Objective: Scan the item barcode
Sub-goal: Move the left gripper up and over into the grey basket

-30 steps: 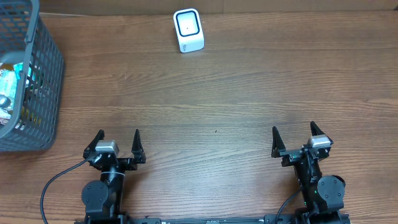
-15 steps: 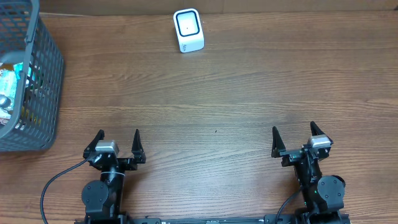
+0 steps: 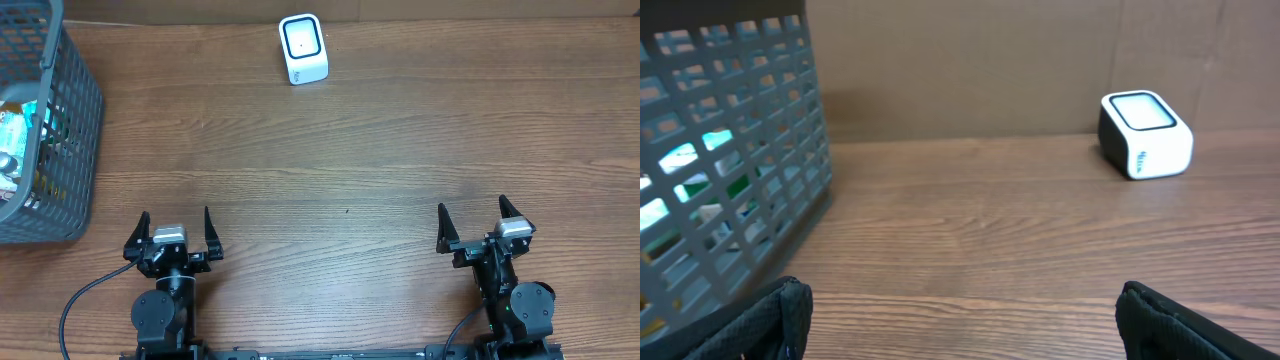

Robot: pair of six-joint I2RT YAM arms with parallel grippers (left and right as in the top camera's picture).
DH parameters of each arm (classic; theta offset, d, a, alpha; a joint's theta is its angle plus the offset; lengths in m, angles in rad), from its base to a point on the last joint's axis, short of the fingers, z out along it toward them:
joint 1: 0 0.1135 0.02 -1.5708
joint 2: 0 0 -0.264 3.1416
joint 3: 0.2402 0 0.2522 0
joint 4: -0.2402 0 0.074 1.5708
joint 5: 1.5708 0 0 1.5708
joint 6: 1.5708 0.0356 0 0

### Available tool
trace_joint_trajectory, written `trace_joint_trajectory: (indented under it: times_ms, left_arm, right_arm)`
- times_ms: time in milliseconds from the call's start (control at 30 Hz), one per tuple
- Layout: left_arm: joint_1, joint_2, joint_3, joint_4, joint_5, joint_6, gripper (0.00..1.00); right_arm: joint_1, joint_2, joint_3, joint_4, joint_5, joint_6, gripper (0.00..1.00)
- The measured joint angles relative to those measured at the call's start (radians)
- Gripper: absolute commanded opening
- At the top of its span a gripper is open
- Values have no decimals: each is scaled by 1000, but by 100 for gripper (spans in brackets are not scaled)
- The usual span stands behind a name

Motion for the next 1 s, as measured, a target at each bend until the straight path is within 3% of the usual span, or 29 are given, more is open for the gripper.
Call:
trace_joint_trajectory:
  times_ms: [433,667,833,1000]
  left_arm:
    - [0,0,0,8,-8,19,99]
    - [0,0,25,71,115,-64,100]
    - [0,0,193,-30,195,-112,100]
    - [0,23,475,-217,222,-125,99]
  right_arm:
    - [0,0,0,0,0,0,100]
    - [0,0,0,0,0,0,100]
    - [0,0,0,0,0,0,100]
    - [0,0,0,0,0,0,100]
